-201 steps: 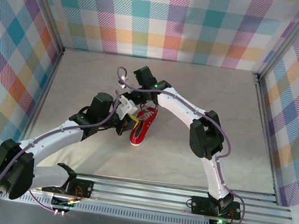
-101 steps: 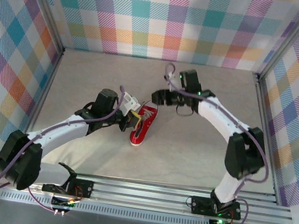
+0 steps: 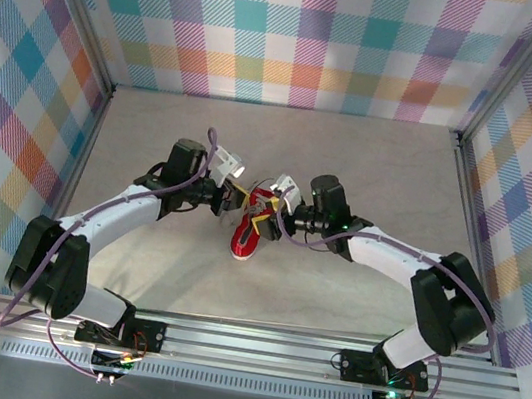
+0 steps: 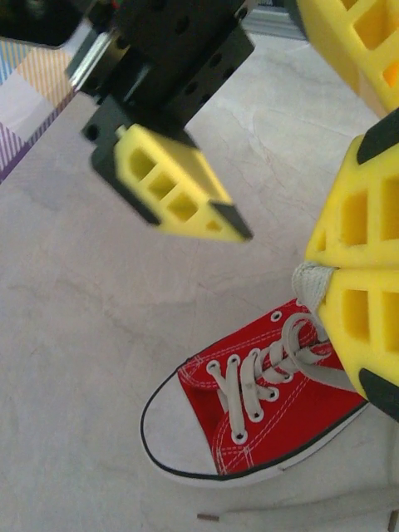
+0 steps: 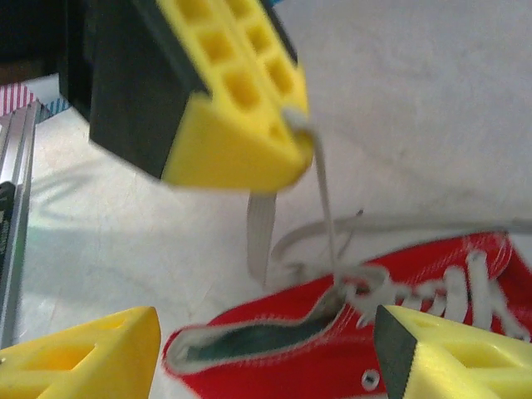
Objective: Tie the shoes
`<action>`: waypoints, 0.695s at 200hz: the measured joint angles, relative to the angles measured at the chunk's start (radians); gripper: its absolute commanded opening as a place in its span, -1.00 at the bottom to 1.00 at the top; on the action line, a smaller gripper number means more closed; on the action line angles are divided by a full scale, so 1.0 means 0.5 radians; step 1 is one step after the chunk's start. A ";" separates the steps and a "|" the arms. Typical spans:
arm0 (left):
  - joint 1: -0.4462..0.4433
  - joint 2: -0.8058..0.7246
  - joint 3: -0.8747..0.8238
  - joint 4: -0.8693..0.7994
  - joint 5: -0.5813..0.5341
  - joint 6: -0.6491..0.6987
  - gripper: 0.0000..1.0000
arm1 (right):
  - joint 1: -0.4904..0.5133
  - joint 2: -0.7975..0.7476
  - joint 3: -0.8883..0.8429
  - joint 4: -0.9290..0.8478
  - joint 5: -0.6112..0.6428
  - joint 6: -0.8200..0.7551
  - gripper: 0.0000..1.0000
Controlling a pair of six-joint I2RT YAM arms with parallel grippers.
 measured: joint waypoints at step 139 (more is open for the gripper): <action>0.027 0.024 0.030 -0.066 0.114 -0.014 -1.00 | 0.107 0.366 0.257 0.156 -0.054 -0.140 -0.94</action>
